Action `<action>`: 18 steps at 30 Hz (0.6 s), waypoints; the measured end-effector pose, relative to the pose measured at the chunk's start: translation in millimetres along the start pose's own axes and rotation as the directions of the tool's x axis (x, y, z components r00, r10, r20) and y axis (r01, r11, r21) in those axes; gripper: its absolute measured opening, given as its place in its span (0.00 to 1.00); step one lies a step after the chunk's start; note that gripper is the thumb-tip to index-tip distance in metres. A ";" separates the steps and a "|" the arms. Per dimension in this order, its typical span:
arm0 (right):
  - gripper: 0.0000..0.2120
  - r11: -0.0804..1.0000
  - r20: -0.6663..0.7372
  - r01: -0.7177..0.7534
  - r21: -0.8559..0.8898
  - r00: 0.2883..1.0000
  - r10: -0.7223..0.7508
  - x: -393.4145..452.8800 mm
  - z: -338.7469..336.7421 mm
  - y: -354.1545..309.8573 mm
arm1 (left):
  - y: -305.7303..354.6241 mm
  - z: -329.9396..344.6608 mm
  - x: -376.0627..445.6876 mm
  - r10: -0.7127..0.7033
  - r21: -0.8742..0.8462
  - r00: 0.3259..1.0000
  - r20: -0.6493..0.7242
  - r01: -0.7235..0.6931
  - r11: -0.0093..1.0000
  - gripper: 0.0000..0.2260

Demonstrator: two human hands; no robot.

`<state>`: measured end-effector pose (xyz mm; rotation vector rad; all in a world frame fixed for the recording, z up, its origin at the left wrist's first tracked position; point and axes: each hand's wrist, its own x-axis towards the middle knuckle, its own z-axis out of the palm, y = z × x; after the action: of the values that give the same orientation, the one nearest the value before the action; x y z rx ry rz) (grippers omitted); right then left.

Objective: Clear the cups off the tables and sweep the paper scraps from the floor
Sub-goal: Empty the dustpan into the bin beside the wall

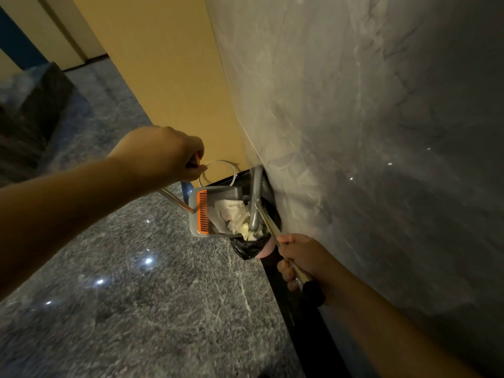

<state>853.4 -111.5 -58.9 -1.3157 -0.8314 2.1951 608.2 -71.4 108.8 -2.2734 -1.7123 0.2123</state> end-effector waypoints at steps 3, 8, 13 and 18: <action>0.12 1.000 0.034 0.008 0.011 0.999 -0.008 5.8 -0.2 6.1 | 3.5 -1.0 0.3 -0.006 -0.001 1.000 0.001 0.006 1.000 0.14; 0.14 1.000 0.041 0.000 -0.029 0.999 0.002 21.4 -6.0 16.9 | 6.1 0.2 3.0 -0.021 -0.002 1.000 0.001 0.021 1.000 0.13; 0.13 0.997 0.016 0.013 -0.072 1.000 -0.012 25.4 -15.4 27.0 | 8.5 2.1 3.9 -0.034 -0.016 0.999 -0.004 0.034 0.999 0.13; 0.10 0.994 -0.017 0.024 -0.110 0.999 -0.026 27.0 -20.2 31.6 | 7.2 0.0 1.9 -0.024 -0.015 1.000 0.010 0.024 1.000 0.12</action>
<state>857.2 -111.4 -105.0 -1.3675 -0.9686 2.1408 615.3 -71.4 106.6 -2.2645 -1.7510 0.2068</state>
